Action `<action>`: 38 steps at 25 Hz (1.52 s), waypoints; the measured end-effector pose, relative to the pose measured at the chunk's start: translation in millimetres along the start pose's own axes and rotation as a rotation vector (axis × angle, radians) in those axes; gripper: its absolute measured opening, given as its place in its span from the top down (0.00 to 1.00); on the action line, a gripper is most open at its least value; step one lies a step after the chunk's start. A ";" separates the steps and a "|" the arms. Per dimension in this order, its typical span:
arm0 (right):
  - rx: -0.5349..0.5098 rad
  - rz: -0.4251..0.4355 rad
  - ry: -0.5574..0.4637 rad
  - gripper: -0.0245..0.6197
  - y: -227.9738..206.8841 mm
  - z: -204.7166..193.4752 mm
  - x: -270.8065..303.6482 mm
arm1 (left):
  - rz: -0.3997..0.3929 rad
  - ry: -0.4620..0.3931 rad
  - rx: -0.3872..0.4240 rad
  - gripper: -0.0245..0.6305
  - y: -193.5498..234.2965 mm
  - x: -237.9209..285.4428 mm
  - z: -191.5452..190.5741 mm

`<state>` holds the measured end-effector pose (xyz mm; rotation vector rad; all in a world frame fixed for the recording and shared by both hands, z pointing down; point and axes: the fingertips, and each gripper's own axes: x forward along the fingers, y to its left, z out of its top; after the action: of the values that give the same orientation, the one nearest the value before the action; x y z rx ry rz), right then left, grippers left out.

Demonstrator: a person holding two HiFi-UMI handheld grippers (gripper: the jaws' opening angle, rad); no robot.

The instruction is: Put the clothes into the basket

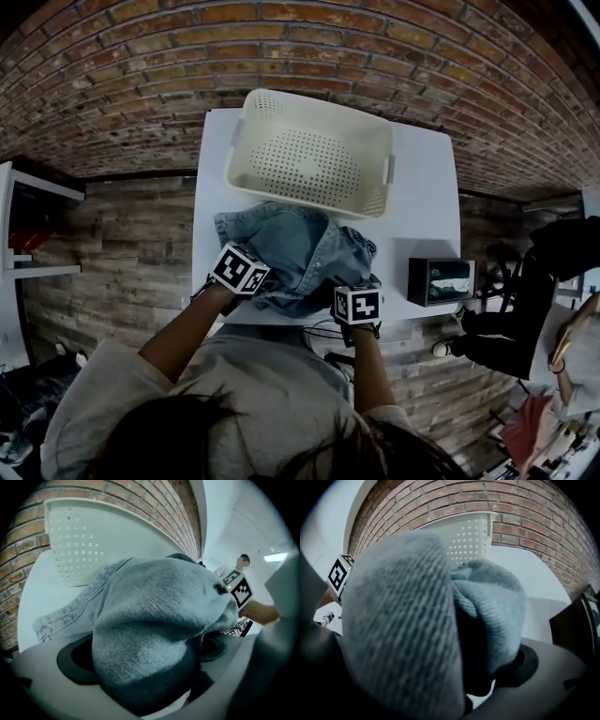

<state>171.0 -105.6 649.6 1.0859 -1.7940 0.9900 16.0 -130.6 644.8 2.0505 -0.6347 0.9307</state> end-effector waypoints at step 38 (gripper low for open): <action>-0.304 0.059 -0.534 0.48 92.5 90.1 -181.1 | -0.173 -0.450 0.194 0.20 -147.5 -151.6 97.6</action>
<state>121.4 -102.8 432.8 1.1759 -2.3217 0.4518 64.3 -108.0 418.1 2.4720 -0.6021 0.4437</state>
